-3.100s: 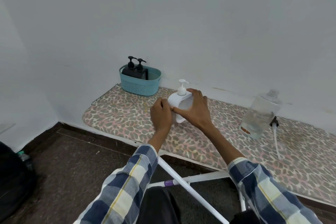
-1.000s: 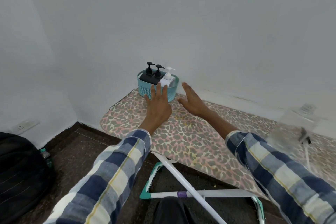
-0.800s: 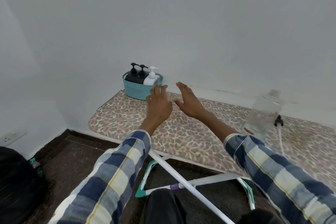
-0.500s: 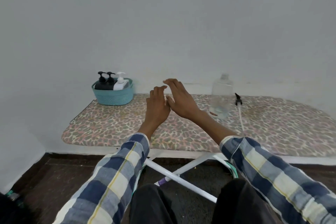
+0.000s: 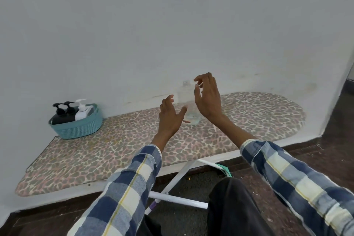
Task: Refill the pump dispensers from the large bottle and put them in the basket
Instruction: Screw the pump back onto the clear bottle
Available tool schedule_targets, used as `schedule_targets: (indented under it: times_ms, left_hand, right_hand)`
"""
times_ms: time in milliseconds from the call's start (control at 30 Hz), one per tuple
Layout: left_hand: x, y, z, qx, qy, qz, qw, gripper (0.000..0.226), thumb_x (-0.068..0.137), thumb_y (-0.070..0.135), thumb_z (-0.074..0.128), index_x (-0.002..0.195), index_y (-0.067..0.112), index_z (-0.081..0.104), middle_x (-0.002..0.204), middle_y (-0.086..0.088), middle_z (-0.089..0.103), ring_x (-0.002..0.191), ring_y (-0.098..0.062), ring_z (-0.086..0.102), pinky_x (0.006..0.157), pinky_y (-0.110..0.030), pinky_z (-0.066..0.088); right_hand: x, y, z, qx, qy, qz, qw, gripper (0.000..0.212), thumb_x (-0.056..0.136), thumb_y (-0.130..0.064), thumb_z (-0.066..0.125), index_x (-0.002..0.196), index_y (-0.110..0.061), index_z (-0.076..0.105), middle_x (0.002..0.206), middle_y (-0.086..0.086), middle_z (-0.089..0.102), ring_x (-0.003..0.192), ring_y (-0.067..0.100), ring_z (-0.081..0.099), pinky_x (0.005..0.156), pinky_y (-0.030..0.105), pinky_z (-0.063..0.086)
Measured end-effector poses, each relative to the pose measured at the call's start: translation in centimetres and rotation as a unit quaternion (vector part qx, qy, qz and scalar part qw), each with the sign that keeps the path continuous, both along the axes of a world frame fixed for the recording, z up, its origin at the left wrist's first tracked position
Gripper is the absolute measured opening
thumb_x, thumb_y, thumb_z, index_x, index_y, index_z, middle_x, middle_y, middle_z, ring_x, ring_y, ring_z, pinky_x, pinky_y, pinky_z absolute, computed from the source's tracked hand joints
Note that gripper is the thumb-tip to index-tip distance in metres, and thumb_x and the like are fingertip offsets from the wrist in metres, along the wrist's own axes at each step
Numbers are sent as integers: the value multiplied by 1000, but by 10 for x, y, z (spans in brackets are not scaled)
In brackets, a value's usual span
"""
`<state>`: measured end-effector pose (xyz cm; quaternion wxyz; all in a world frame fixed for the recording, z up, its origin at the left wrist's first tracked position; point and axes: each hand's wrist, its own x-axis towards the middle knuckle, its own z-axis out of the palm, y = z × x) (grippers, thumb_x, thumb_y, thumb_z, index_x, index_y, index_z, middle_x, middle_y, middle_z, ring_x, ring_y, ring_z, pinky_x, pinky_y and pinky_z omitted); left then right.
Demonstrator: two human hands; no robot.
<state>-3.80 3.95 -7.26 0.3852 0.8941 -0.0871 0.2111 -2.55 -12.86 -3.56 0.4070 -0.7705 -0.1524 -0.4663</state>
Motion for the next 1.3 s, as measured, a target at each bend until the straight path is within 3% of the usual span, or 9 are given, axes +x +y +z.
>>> schedule_targets:
  times_ms: [233,367,467,567,700,833,967,1100,1300]
  left_hand:
    - [20,-36,8,-72,29,-15,997,110,85,71,75,166,32,12,164,-4,36,151,-25,37,118,-55,41]
    - [30,-47,11,-106,14,-3,994,112,76,79,76,162,35,19,163,-1,38,147,-21,43,110,-51,49]
    - [39,-52,12,-93,-7,7,996,90,84,60,82,153,32,32,149,1,47,132,-19,53,99,-46,55]
    - [46,-52,14,-78,0,9,997,78,88,48,83,146,34,32,139,0,54,119,-21,60,86,-38,53]
    - [49,-55,18,-71,22,18,997,76,88,43,83,141,30,30,131,0,57,104,-20,61,81,-32,44]
    - [48,-56,19,-62,19,15,998,77,86,40,85,138,27,30,125,2,56,101,-19,61,79,-31,45]
    - [47,-53,17,-46,8,23,999,77,85,46,85,133,27,29,123,1,58,100,-21,65,77,-32,49]
    - [47,-51,16,-51,1,19,999,80,84,50,86,134,27,28,124,-1,60,103,-22,66,80,-34,54]
    - [43,-53,17,-25,4,-8,1000,73,92,41,80,141,26,28,143,-4,51,115,-25,63,83,-33,48]
  right_hand:
    - [46,-60,-47,174,191,-42,965,14,101,-12,48,108,-19,58,108,1,60,93,18,60,78,41,53]
    - [74,-81,-70,197,321,-28,926,11,102,-15,49,108,-18,58,118,11,61,94,24,62,74,36,46]
    - [91,-85,-86,145,367,-8,919,12,103,-21,53,114,-22,56,125,16,56,93,29,62,75,37,47]
    - [103,-83,-101,60,415,13,908,31,104,-31,54,135,-25,56,133,20,50,107,37,62,94,45,52]
    - [112,-74,-107,-94,430,-13,898,48,108,-42,47,155,-30,44,144,20,45,133,44,46,111,51,37]
    - [119,-70,-100,-121,434,-29,892,42,106,-40,48,146,-28,53,143,11,47,131,40,50,107,51,44]
    - [121,-74,-97,17,409,-31,912,14,99,-22,59,113,-20,61,114,5,67,96,24,64,76,36,49]
    - [115,-85,-93,161,408,3,899,10,99,-15,64,109,-14,63,95,6,72,71,19,63,58,29,48]
    - [111,-118,-77,486,349,111,794,6,99,-2,67,94,-1,64,80,15,63,64,24,58,58,30,53]
